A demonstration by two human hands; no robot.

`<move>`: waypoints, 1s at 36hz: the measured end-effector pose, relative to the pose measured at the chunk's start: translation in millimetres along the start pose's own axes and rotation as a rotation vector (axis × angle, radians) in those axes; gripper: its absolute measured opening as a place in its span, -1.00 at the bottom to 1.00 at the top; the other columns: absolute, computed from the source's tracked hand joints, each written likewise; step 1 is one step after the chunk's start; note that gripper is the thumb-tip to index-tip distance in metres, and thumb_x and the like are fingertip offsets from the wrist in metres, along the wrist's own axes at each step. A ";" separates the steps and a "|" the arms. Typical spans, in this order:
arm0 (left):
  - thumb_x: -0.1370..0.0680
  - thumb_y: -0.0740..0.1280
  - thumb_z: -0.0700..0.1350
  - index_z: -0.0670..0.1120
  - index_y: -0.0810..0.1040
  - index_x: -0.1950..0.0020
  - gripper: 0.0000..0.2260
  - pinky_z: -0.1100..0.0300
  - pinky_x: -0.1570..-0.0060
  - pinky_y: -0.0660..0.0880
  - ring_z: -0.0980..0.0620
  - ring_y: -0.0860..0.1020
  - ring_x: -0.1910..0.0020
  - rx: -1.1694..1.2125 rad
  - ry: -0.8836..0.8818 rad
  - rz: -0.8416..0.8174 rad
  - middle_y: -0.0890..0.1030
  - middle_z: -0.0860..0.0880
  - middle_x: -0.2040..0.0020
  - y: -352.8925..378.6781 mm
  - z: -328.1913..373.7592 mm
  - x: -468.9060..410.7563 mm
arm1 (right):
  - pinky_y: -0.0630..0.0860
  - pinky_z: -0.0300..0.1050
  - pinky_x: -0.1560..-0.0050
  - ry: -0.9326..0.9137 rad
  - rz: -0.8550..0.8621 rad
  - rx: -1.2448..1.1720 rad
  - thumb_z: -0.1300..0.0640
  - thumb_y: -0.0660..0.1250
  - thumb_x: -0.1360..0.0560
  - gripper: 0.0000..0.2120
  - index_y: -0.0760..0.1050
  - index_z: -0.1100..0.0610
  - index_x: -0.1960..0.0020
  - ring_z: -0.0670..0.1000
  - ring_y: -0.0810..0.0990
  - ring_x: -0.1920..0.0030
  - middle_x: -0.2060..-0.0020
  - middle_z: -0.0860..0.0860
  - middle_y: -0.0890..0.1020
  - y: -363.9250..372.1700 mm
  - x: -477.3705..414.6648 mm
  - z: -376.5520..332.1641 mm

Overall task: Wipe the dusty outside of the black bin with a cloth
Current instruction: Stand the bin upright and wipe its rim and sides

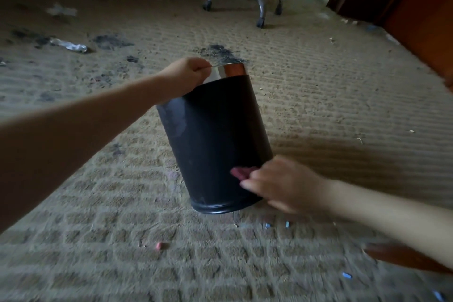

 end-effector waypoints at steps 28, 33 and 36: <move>-0.62 0.13 -0.11 -0.16 0.51 -0.16 -0.76 0.23 0.27 0.23 0.03 0.40 0.11 -0.148 0.037 -0.060 0.48 -0.07 0.06 17.1 24.0 -8.4 | 0.36 -0.09 0.11 -0.349 -0.203 0.157 0.24 0.28 -0.46 -0.81 0.47 0.03 0.30 0.03 0.36 0.20 0.30 -0.06 0.49 59.4 -44.3 -50.9; -0.62 0.12 -0.11 -0.17 0.51 -0.15 -0.76 0.24 0.18 0.26 0.01 0.40 0.12 -0.152 0.015 -0.066 0.46 -0.06 0.09 14.3 20.4 -7.7 | 0.26 -0.11 0.21 -0.302 -0.159 0.056 0.26 0.17 -0.55 -0.74 0.40 0.08 0.29 0.03 0.36 0.28 0.31 -0.03 0.47 22.8 -12.9 -23.0; -0.61 0.13 -0.12 -0.19 0.53 -0.12 -0.75 0.24 0.21 0.24 0.01 0.39 0.13 -0.171 0.017 -0.080 0.45 -0.06 0.11 14.9 27.7 -8.2 | 0.26 -0.15 0.26 -0.223 -0.194 -0.006 0.25 0.16 -0.56 -0.85 0.44 0.09 0.12 0.01 0.37 0.33 0.31 -0.02 0.46 5.7 -9.5 -16.2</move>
Point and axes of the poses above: each hand's wrist, its own x-axis away from the middle knuckle, its own y-axis out of the palm, z = x × y, the point moved 1 cm from there along -x, towards the middle knuckle
